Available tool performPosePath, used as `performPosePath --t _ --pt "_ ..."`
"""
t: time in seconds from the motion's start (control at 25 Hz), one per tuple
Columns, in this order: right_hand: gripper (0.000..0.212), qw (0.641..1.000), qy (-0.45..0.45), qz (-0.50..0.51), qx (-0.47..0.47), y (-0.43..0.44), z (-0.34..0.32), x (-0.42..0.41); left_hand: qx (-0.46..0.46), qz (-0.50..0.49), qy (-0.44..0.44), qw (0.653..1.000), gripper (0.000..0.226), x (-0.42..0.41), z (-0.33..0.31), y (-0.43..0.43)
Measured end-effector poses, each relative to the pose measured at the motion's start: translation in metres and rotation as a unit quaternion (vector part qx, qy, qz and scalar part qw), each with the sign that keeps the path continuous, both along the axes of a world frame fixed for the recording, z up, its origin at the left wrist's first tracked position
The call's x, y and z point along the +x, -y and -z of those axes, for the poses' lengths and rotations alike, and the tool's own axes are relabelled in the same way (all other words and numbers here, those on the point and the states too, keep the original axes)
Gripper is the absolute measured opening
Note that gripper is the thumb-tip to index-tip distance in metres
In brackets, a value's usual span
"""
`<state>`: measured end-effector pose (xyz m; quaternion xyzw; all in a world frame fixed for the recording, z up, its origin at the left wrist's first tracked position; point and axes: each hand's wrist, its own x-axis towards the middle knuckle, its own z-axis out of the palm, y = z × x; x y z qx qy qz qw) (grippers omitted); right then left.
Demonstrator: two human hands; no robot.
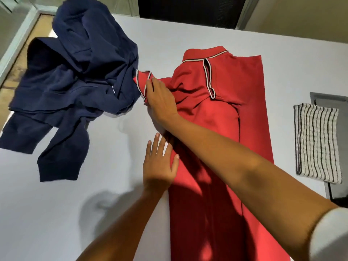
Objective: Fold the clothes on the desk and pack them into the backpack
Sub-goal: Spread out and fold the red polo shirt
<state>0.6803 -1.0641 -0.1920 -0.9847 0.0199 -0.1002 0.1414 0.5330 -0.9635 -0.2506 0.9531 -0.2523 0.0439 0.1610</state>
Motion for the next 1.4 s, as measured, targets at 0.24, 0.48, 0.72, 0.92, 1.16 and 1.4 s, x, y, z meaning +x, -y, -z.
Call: performPosePath --t 0.24,0.48,0.72,0.92,1.16,1.4 --pt "0.027 0.868 0.256 0.202 0.374 0.069 -0.04 0.001 -0.015 -0.013 0.046 0.999 0.051 -0.003 -0.004 0.002" --pt "0.038 0.742 0.182 0.476 0.436 0.169 -0.014 -0.042 0.005 -0.002 -0.001 1.0 0.058 -0.002 -0.005 0.001" --pt "0.043 0.725 0.064 0.463 0.505 0.202 -0.022 -0.038 -0.272 -0.11 -0.142 0.945 0.037 0.056 -0.039 0.031" --pt "0.047 0.714 -0.004 0.455 0.532 0.22 -0.023 -0.022 -0.258 -0.267 -0.323 0.871 0.063 0.178 -0.066 0.094" --pt "0.043 0.785 0.123 0.354 0.493 0.235 -0.019 -0.016 -0.283 -0.248 -0.31 0.873 0.02 0.255 -0.079 0.123" --pt "0.048 0.917 0.181 0.306 0.183 0.216 0.007 -0.022 -0.14 -0.081 0.001 0.987 0.054 0.233 -0.061 0.136"
